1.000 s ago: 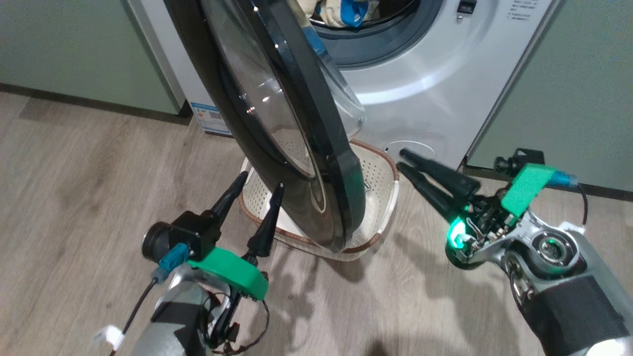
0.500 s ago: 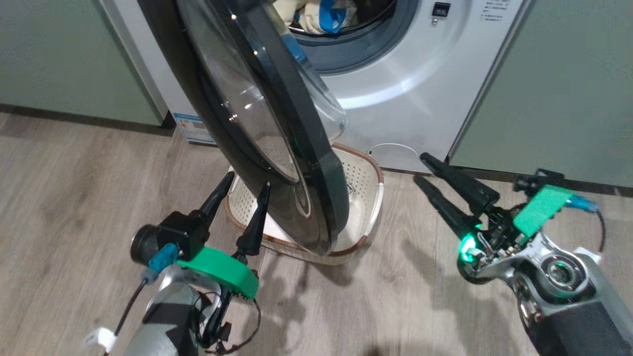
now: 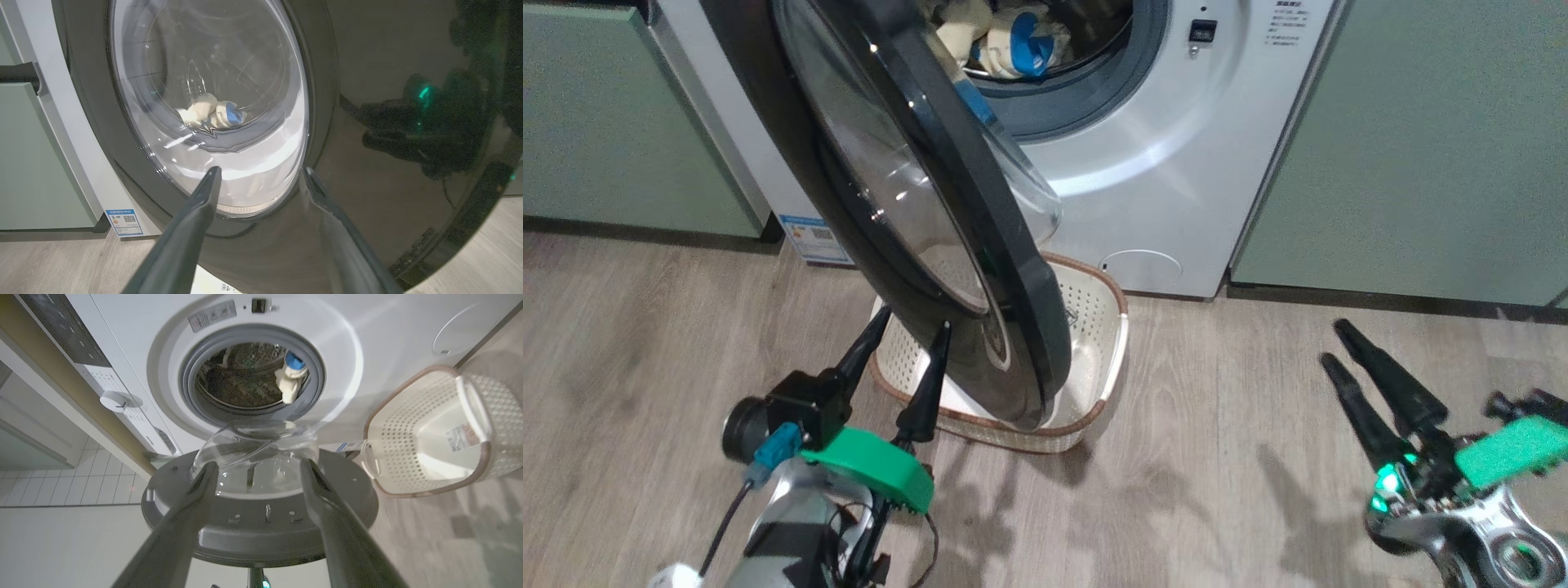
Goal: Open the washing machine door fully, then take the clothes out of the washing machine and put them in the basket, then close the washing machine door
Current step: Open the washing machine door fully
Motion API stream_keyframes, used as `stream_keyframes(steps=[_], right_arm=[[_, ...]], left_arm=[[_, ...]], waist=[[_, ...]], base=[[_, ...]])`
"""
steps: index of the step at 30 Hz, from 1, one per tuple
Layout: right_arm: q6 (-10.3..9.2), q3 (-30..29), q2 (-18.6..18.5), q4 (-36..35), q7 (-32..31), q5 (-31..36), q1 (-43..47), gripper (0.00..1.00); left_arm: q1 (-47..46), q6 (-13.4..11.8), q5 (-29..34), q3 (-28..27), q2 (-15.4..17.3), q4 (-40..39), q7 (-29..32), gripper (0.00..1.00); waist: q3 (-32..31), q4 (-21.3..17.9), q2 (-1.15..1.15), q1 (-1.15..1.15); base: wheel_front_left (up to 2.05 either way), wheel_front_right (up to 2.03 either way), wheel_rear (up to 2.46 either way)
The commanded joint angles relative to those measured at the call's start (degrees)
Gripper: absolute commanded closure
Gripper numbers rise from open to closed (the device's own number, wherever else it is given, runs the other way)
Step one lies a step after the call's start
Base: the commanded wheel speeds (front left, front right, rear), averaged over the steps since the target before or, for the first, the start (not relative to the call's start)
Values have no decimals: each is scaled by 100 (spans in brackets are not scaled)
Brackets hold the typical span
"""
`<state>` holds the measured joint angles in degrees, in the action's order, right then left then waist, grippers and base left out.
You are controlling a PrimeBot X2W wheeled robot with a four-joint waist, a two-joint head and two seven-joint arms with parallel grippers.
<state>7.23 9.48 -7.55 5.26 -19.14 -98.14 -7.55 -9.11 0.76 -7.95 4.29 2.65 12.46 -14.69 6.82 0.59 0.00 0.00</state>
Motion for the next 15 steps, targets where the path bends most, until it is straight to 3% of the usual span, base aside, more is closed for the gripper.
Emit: stream_keyframes(steps=[1, 8, 15], right_arm=[[25, -36, -119, -339, 200, 207, 13, 0], [25, -291, -197, -782, 1098, 1160, 459, 0], [25, -93, -788, -852, 3021, 3836, 681, 0]], left_arm=[[-88, -37, 20, -222, 111, -181, -31, 0], [48, -71, -21, -282, 106, -197, -31, 0], [174, -108, -31, -310, 102, -236, -31, 0]], waist=[[-36, -43, 0, 0], [-134, -109, 0, 0], [-234, -144, 0, 0]], base=[[0, 0, 0], [0, 0, 0], [0, 0, 0]])
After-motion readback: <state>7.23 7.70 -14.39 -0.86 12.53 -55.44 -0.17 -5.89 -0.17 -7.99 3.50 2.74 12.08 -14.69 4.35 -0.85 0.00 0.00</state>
